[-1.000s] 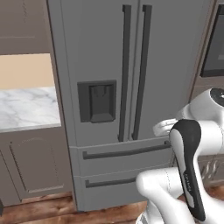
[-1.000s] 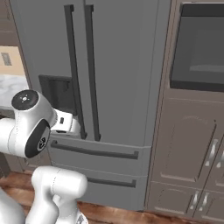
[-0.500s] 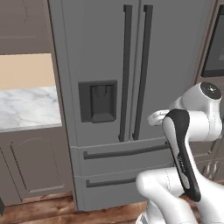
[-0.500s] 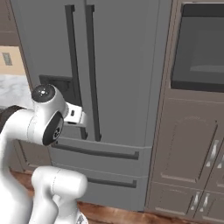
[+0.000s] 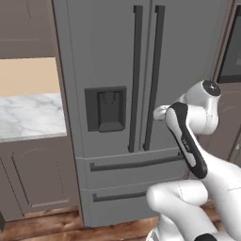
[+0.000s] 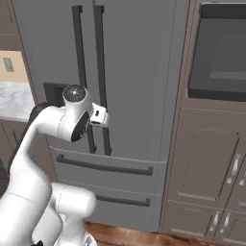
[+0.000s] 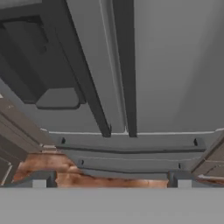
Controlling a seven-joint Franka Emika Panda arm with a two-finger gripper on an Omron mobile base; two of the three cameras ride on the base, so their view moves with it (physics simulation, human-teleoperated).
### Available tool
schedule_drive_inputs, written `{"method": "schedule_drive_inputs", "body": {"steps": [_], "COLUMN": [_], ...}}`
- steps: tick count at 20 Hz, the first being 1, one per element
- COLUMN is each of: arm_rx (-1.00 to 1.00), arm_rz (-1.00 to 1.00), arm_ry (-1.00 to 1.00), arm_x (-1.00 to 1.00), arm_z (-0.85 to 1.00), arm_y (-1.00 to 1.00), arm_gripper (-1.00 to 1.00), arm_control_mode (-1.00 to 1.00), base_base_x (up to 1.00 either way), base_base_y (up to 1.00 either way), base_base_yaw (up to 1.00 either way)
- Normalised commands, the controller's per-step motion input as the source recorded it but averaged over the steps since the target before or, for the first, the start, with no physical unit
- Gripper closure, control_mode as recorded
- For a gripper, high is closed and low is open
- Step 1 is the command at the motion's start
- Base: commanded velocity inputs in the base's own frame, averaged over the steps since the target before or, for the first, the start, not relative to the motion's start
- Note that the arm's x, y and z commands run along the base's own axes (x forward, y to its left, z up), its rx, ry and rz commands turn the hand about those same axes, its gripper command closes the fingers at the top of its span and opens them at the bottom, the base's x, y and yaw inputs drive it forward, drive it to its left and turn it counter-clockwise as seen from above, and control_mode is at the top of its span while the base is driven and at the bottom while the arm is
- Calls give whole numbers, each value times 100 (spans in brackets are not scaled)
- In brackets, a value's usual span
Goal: Take the cake and donut from the fridge and place them on the empty tray on the dining counter.
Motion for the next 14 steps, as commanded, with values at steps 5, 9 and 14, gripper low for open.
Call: {"method": "schedule_drive_inputs", "body": {"steps": [5,9,14], "arm_rx": [-5,0,0], "arm_rz": [-13,-2,0], "arm_ry": [-13,-9,-1], "arm_x": [69,59,78], "arm_z": [-30,-2,0], "arm_y": [-3,-5,-14], "arm_gripper": [-100,-100,-100], "arm_control_mode": [-100,-100,-100], "base_base_x": [0,0,0], "base_base_y": [0,0,0], "base_base_yaw": [0,0,0]}}
